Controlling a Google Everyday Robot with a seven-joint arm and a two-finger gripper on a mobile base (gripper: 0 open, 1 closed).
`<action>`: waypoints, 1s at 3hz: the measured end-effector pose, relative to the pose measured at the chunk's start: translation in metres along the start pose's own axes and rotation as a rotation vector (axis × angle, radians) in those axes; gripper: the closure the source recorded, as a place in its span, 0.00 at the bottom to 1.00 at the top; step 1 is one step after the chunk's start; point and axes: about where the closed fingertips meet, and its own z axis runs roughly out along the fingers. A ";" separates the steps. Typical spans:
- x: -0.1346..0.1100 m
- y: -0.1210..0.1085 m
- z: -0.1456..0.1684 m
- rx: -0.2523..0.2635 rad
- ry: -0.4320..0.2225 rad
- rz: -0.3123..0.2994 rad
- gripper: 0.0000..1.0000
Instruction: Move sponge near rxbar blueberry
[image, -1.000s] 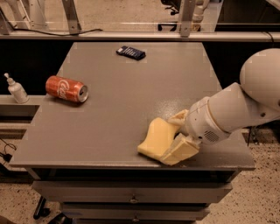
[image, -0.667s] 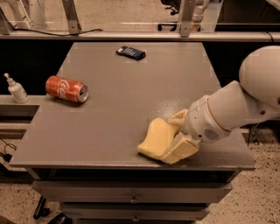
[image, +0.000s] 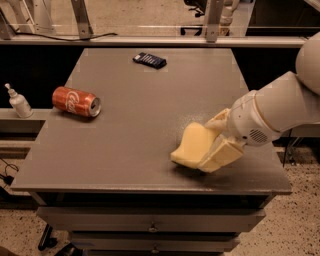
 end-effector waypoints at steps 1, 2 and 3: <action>0.000 -0.026 -0.037 0.089 0.012 0.002 1.00; 0.000 -0.025 -0.037 0.089 0.012 0.002 1.00; -0.003 -0.033 -0.040 0.124 -0.019 -0.006 1.00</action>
Offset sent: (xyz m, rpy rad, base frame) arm 0.0119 -0.0206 0.0224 -0.0216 -0.0466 -0.0405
